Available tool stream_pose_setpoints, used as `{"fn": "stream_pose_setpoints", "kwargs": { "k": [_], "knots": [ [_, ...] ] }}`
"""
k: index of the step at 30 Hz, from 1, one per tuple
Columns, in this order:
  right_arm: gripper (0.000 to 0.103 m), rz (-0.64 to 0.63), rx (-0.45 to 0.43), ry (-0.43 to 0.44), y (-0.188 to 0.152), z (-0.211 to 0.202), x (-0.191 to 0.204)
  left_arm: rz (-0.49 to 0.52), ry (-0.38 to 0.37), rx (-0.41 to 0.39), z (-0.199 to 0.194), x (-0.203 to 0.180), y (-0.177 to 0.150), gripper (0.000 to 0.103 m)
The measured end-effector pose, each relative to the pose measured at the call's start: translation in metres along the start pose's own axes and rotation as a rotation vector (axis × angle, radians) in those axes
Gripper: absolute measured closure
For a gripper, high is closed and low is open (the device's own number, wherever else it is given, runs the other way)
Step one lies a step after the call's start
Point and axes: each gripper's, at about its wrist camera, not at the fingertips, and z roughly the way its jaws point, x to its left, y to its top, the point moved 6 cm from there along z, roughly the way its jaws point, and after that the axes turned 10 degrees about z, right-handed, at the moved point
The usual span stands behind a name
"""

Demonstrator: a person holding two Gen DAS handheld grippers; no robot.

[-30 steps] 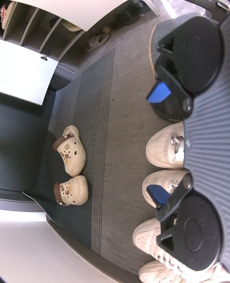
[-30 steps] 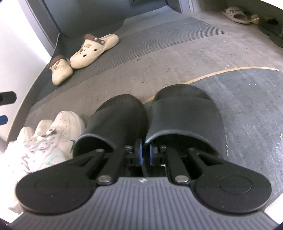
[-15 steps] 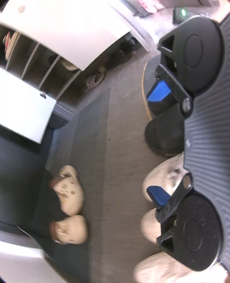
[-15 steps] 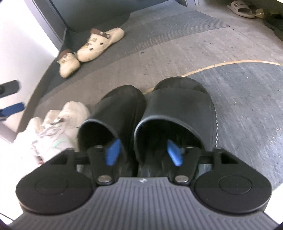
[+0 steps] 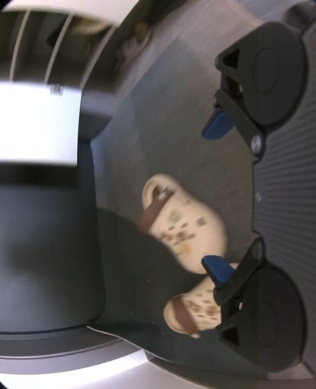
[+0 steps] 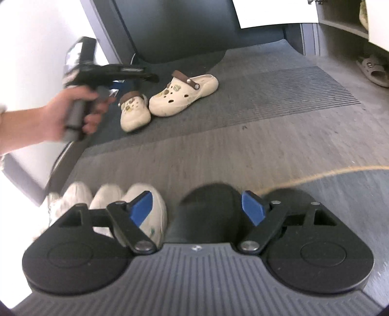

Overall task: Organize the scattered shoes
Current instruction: 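Open the right tool while the left tool moves toward the beige clogs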

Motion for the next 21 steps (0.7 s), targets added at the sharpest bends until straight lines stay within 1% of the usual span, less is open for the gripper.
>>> {"fn": "stream_pose_setpoints", "kwargs": {
  "k": [1, 5, 9, 10, 12, 14, 15, 16, 17, 18, 19, 20, 21],
  "knots": [
    [0.02, 0.005, 0.0, 0.002, 0.002, 0.004, 0.001, -0.054, 0.017, 0.006, 0.021, 0.011, 0.011, 0.005],
    [0.02, 0.025, -0.008, -0.008, 0.002, 0.008, -0.002, -0.235, -0.017, 0.004, 0.063, 0.03, 0.033, 0.007],
    [0.02, 0.086, 0.028, -0.082, -0.012, 0.003, -0.023, -0.311, 0.007, 0.05, 0.096, 0.034, 0.045, 0.012],
    [0.02, 0.104, 0.032, -0.11, -0.018, -0.001, -0.03, -0.337, 0.032, 0.063, 0.104, 0.035, 0.047, 0.013],
    [0.02, 0.136, 0.029, -0.155, -0.023, -0.01, -0.042, -0.378, 0.067, 0.064, 0.113, 0.037, 0.048, 0.015],
    [0.02, 0.172, 0.027, -0.187, -0.027, -0.019, -0.051, -0.404, 0.101, 0.069, 0.12, 0.038, 0.049, 0.021],
    [0.02, 0.182, 0.027, -0.201, -0.03, -0.021, -0.056, -0.408, 0.114, 0.08, 0.121, 0.038, 0.05, 0.028],
    [0.02, 0.186, 0.027, -0.214, -0.032, -0.024, -0.059, -0.409, 0.141, 0.109, 0.128, 0.037, 0.048, 0.039],
    [0.02, 0.184, 0.029, -0.224, -0.034, -0.026, -0.062, -0.409, 0.168, 0.135, 0.133, 0.035, 0.047, 0.039],
    [0.02, 0.181, 0.029, -0.23, -0.035, -0.026, -0.064, -0.382, 0.193, 0.129, 0.133, 0.031, 0.049, 0.046],
    [0.02, 0.178, 0.028, -0.236, -0.036, -0.027, -0.065, -0.363, 0.204, 0.126, 0.133, 0.028, 0.05, 0.057],
    [0.02, 0.177, 0.025, -0.236, -0.037, -0.027, -0.066, -0.345, 0.215, 0.124, 0.134, 0.026, 0.051, 0.059],
    [0.02, 0.18, 0.024, -0.235, -0.037, -0.027, -0.068, -0.349, 0.226, 0.127, 0.135, 0.026, 0.052, 0.065]
  ]
}}
